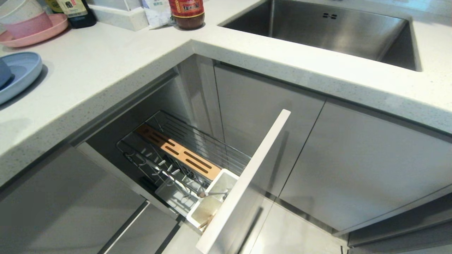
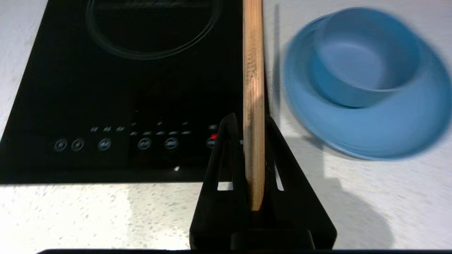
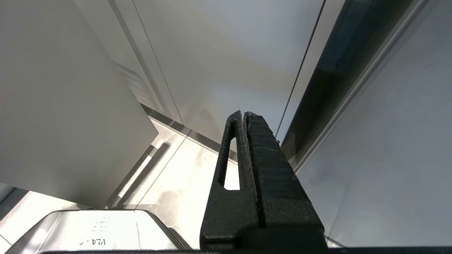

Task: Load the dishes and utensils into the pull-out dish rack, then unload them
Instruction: Take the chopsticks out of the cupboard

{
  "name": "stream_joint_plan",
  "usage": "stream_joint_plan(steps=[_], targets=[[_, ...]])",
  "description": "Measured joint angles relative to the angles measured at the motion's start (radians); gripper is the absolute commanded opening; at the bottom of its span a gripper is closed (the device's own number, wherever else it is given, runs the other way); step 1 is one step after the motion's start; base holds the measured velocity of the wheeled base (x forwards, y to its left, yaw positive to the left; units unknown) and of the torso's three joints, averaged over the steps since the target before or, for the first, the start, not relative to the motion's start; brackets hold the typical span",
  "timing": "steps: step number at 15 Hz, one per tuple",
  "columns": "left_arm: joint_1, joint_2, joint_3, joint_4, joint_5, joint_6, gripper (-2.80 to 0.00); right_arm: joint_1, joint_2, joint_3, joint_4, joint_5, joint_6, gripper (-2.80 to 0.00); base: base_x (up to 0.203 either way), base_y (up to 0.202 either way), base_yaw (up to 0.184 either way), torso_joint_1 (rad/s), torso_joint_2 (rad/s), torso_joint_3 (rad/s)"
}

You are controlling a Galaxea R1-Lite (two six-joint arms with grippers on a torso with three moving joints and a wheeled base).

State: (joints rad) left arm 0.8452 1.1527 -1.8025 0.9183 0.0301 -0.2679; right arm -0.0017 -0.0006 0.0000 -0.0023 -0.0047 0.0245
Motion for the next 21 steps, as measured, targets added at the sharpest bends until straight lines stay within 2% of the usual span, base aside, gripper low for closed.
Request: stream_joint_plan(steps=[2,5,10,15,21], targets=[[0.039,0.025,0.044,0.002,-0.004,-0.002,-2.8,0.0,0.0,0.0,0.0,0.0,0.0,-2.8,0.0,0.0,0.0,0.0,0.0,0.0],[0.051,0.07,0.108,0.006,-0.034,-0.003,-2.8,0.0,0.0,0.0,0.0,0.0,0.0,-2.8,0.0,0.0,0.0,0.0,0.0,0.0],[0.025,0.133,0.138,0.006,-0.224,-0.002,-2.8,0.0,0.0,0.0,0.0,0.0,0.0,-2.8,0.0,0.0,0.0,0.0,0.0,0.0],[-0.036,0.155,0.133,0.014,-0.335,0.004,-2.8,0.0,0.0,0.0,0.0,0.0,0.0,-2.8,0.0,0.0,0.0,0.0,0.0,0.0],[-0.095,0.164,0.138,0.016,-0.343,0.008,-2.8,0.0,0.0,0.0,0.0,0.0,0.0,-2.8,0.0,0.0,0.0,0.0,0.0,0.0]])
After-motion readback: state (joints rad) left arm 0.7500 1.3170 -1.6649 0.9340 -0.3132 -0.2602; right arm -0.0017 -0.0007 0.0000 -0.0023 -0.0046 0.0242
